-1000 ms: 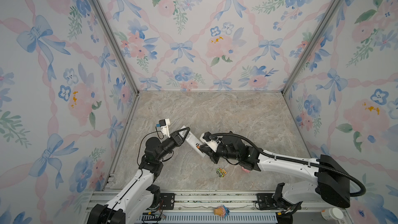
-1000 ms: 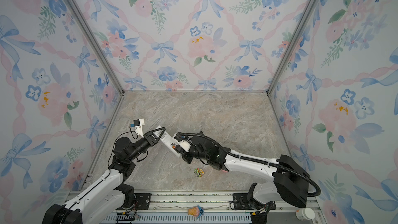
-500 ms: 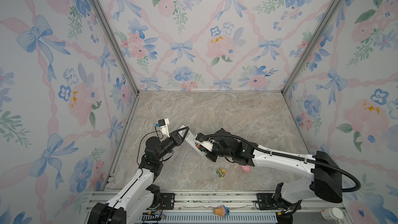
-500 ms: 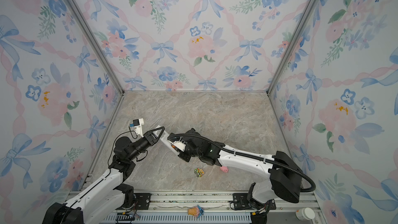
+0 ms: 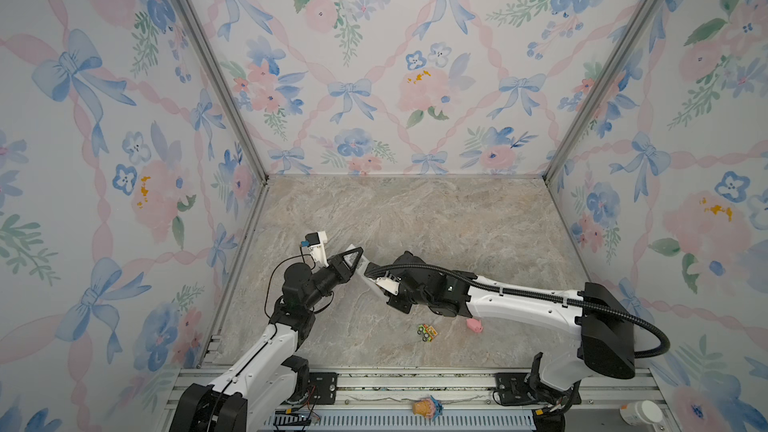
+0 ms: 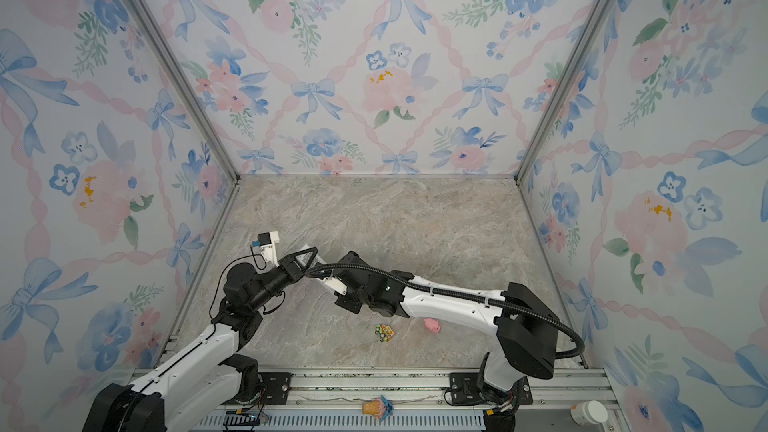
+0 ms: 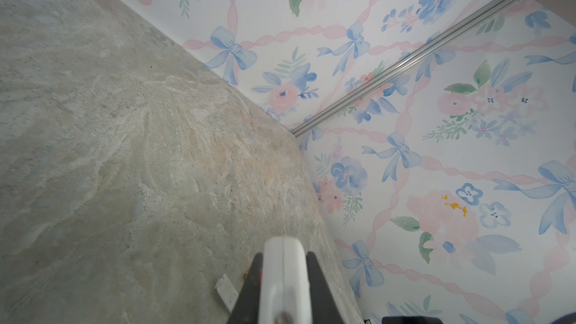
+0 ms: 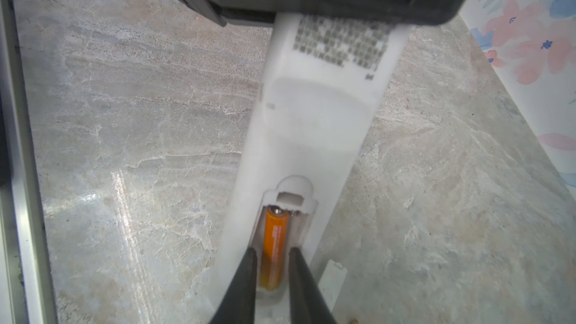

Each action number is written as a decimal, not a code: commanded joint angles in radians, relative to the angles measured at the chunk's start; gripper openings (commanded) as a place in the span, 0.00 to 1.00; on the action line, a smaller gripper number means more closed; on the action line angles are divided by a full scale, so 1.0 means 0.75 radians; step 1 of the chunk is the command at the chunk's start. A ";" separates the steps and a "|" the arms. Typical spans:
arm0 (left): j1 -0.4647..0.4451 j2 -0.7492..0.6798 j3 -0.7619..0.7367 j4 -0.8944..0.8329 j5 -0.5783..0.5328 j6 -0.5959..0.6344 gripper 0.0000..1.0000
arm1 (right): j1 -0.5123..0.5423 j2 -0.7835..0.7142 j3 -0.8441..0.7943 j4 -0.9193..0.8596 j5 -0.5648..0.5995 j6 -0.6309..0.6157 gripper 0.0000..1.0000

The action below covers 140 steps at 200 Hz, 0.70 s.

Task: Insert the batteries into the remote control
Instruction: 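Press the battery down into the compartment with the right gripper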

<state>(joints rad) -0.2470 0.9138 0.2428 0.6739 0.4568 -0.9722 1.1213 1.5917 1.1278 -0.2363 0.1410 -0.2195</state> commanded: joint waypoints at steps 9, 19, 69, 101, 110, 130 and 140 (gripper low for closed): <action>-0.008 -0.016 0.000 0.104 0.123 -0.062 0.00 | 0.002 0.064 0.023 -0.106 0.072 -0.026 0.23; -0.008 -0.016 0.000 0.104 0.127 -0.061 0.00 | 0.003 0.070 0.027 -0.108 0.083 -0.027 0.22; -0.010 -0.012 0.002 0.104 0.131 -0.060 0.00 | 0.011 0.142 0.073 -0.113 0.175 0.033 0.21; -0.010 -0.003 -0.006 0.103 0.120 -0.047 0.00 | 0.024 0.165 0.070 -0.070 0.152 0.072 0.22; -0.010 0.004 -0.010 0.103 0.114 -0.041 0.00 | 0.027 0.162 0.060 -0.049 0.132 0.082 0.22; -0.009 0.032 -0.016 0.083 0.090 -0.010 0.00 | 0.027 0.145 0.040 -0.027 0.106 0.103 0.23; -0.010 0.045 -0.017 0.052 0.065 0.021 0.00 | 0.023 0.129 0.022 -0.019 0.094 0.113 0.23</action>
<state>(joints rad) -0.2417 0.9405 0.2272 0.6563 0.4343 -0.9421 1.1397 1.6760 1.1774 -0.2714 0.2203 -0.1726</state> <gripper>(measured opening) 0.165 0.228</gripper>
